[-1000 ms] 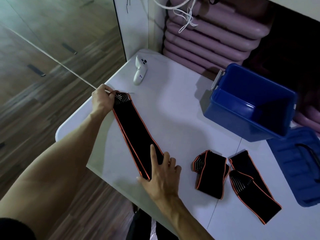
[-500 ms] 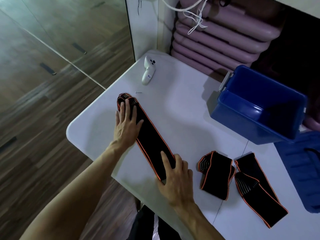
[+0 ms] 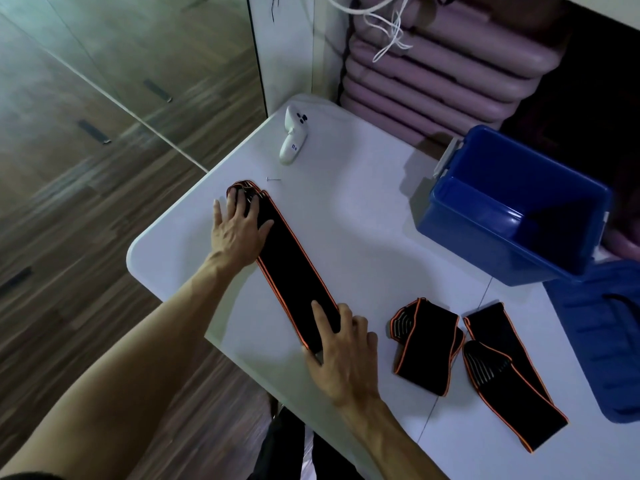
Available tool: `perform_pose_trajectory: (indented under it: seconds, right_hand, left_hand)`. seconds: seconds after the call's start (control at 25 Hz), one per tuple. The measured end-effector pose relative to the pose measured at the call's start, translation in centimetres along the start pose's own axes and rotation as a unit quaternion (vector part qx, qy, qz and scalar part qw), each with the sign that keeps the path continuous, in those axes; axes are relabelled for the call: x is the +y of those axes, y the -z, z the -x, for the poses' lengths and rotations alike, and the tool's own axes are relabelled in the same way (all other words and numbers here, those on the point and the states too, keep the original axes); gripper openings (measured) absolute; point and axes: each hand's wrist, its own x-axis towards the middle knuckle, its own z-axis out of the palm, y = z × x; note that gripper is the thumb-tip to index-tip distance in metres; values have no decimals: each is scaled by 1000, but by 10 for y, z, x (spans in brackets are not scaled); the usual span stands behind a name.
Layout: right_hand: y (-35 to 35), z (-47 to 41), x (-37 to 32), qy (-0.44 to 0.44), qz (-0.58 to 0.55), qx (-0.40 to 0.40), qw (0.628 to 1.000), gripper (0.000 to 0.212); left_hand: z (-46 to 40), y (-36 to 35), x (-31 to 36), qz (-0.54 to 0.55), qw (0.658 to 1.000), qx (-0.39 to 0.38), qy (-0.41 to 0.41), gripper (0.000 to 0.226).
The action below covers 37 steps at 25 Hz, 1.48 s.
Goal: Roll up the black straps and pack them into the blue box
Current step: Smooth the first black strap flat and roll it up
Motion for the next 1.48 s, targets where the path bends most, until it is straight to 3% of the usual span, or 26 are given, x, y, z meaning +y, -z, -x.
perform_pose_trajectory:
  seconds: [0.12, 0.28, 0.56, 0.76, 0.84, 1.0, 1.36, 1.48]
  right_hand:
    - [0, -1, 2, 4, -5, 2, 1000, 78]
    - [-3, 0, 3, 9, -3, 2, 1000, 79]
    - [-4, 3, 5, 22, -1, 7, 1000, 78]
    - [-6, 2, 6, 28, 3, 4, 1000, 78]
    - [-7, 2, 7, 31, 3, 3, 1000, 78]
    - [-7, 2, 9, 47, -1, 10, 999, 79]
    - [-4, 3, 26, 89, -112, 2, 990, 58]
    - [-7, 8, 41, 128, -149, -23, 980, 56]
  left_hand:
    - [-7, 6, -3, -23, 1000, -14, 1, 63]
    - [-1, 16, 12, -40, 996, 73, -34, 42]
    - [-8, 10, -3, -39, 999, -23, 4, 61]
    - [12, 15, 9, -9, 991, 118, -70, 47]
    - [21, 6, 15, 6, 993, 90, -77, 51]
    - [25, -11, 7, 44, 997, -40, 43, 67]
    - [20, -13, 1, 76, 994, -46, 58, 67]
    - [32, -2, 7, 65, 997, 35, 21, 56]
